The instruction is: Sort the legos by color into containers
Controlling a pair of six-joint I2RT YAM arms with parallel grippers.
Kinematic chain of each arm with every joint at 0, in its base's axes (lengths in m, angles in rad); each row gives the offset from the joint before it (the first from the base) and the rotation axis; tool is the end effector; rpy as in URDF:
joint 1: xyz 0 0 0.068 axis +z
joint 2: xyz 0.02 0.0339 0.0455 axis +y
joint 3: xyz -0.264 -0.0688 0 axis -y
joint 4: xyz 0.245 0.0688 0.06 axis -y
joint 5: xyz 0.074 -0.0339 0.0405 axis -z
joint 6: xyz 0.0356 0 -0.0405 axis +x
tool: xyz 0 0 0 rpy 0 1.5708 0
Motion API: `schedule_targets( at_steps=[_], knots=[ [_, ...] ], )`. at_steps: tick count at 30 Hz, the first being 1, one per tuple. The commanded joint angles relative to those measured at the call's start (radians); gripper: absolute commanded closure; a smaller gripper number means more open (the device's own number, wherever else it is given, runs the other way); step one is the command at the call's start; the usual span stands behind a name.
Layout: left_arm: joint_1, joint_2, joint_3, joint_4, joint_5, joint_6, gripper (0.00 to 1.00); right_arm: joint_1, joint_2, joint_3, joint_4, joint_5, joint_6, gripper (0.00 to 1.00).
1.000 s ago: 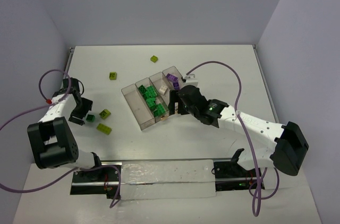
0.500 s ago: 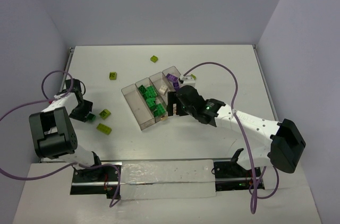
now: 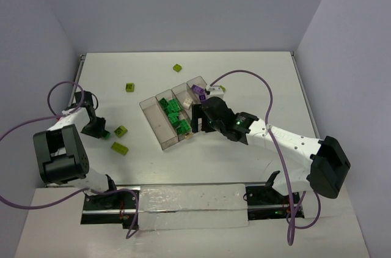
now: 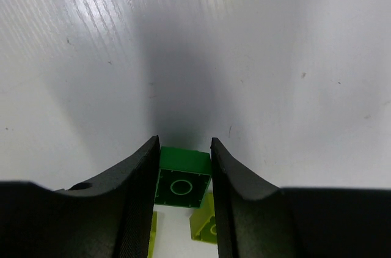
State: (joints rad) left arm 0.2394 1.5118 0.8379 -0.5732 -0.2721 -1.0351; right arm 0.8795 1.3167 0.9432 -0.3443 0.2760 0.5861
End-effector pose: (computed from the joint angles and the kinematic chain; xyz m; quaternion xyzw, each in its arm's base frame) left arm 0.2579 0.0728 0.1684 -0.5994 0.7729 0.0615 0.1990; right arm 0.1893 0.2135 0.2643 -0.0755 0.9004 0.1810 0.3883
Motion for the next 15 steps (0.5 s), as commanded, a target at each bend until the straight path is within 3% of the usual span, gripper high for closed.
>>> schedule_targets(
  at_steps=[1, 9, 15],
  knots=[
    [0.006, -0.096, 0.055, -0.043, 0.001, 0.029, 0.8, 0.007, -0.008, 0.041, 0.009, 0.008, 0.008, 0.13],
    [-0.025, -0.192, 0.17, -0.103, 0.045, 0.074, 0.79, 0.008, -0.026, 0.036, 0.003, 0.024, 0.007, 0.13],
    [-0.154, -0.209, 0.268, -0.14, 0.056, 0.062, 0.78, 0.007, -0.043, 0.033, -0.008, 0.035, 0.012, 0.13]
  ],
)
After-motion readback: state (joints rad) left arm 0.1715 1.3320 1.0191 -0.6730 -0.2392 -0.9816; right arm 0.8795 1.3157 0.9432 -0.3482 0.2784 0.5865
